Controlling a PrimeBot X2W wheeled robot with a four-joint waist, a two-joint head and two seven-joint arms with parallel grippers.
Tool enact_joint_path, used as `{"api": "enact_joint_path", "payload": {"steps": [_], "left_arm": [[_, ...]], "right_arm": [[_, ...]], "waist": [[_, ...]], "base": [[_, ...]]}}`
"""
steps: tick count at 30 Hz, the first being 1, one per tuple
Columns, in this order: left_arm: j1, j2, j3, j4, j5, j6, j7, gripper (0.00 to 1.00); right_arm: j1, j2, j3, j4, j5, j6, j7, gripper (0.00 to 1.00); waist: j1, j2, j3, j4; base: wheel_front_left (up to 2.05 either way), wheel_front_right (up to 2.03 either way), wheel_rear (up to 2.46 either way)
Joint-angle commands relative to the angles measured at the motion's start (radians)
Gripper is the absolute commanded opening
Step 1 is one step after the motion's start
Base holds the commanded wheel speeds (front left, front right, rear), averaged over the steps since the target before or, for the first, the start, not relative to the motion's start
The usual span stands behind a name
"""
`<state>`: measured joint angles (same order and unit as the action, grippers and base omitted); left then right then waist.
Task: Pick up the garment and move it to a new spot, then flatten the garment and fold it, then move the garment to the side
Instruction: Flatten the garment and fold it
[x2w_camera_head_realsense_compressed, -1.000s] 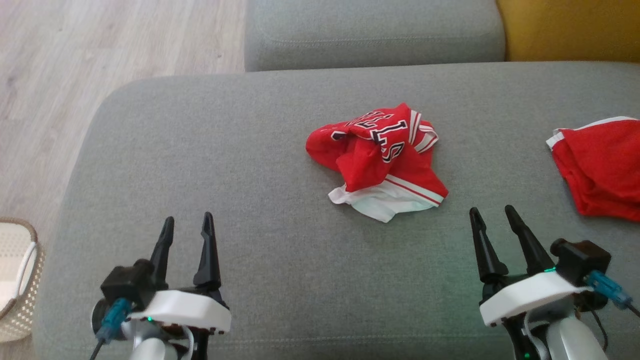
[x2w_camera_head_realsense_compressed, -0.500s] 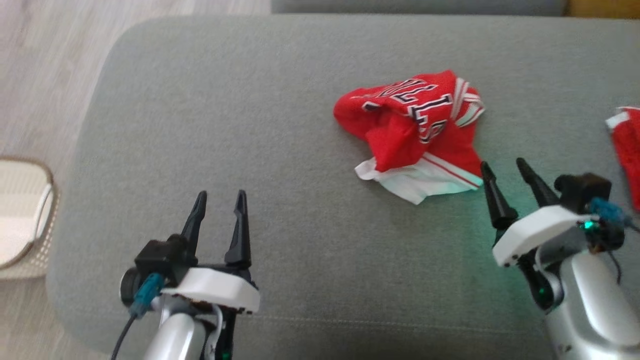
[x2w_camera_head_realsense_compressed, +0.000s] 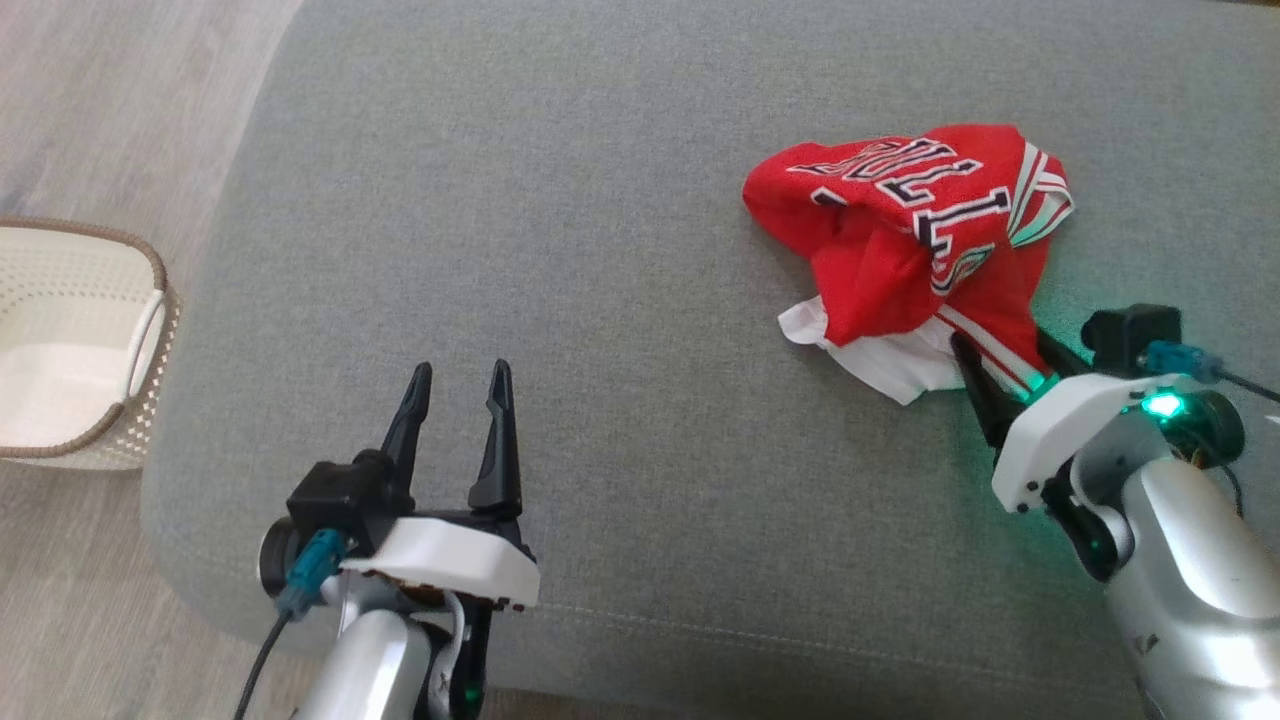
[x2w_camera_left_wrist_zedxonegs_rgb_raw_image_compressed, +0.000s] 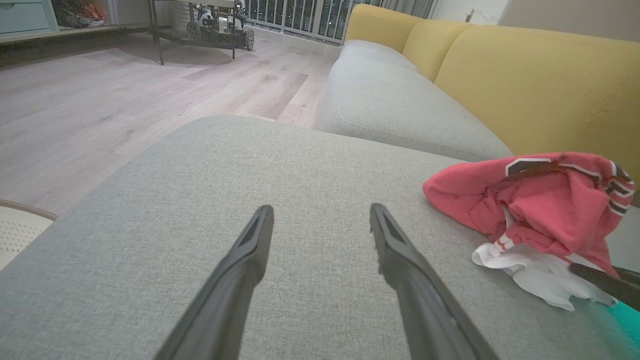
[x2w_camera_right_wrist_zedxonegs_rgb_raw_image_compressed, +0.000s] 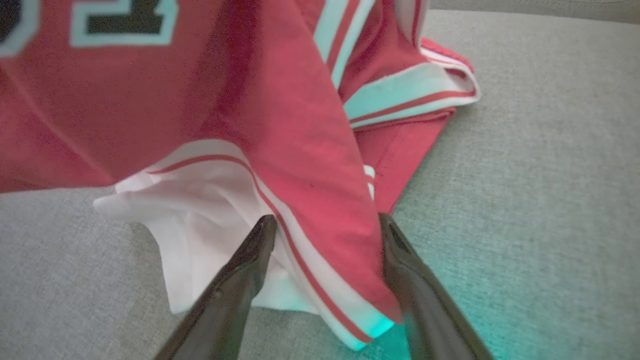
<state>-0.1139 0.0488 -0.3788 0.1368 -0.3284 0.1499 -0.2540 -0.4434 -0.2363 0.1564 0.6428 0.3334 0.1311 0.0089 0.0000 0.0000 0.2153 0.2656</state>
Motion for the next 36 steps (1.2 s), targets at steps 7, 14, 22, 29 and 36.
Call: {"api": "enact_joint_path", "payload": {"steps": [7,14,22,29,36], "left_arm": [[-0.031,0.001,0.044,-0.016,0.001,-0.002,-0.008,1.0],[-0.008,0.001,0.049,0.004,-0.009,-0.019,-0.008,1.0],[0.047,0.001,0.073,0.025,-0.017,-0.055,-0.008,1.0],[0.073,0.001,0.084,0.029,-0.023,-0.075,-0.008,1.0],[0.091,0.001,0.091,0.019,-0.08,-0.069,-0.008,1.0]], "right_arm": [[-0.048,-0.029,0.065,0.009,-0.008,0.0,-0.074,0.0],[-0.074,-0.032,0.069,0.0,-0.048,0.0,-0.13,0.0],[-0.206,-0.004,0.19,-0.103,-0.103,0.0,-0.078,0.0],[-0.475,0.081,0.331,-0.122,-0.029,0.0,-0.027,0.0],[-0.725,0.116,0.253,0.046,0.028,0.0,-0.106,0.0]], "waist": [[0.0,0.0,-0.046,-0.015],[0.0,0.0,-0.13,-0.027],[0.0,0.0,-0.265,-0.015],[0.0,0.0,-0.305,0.01],[0.0,0.0,-0.302,0.025]], "base": [[0.0,0.0,0.0],[0.0,0.0,0.0],[0.0,0.0,0.0],[0.0,0.0,0.0],[0.0,0.0,0.0]]}}
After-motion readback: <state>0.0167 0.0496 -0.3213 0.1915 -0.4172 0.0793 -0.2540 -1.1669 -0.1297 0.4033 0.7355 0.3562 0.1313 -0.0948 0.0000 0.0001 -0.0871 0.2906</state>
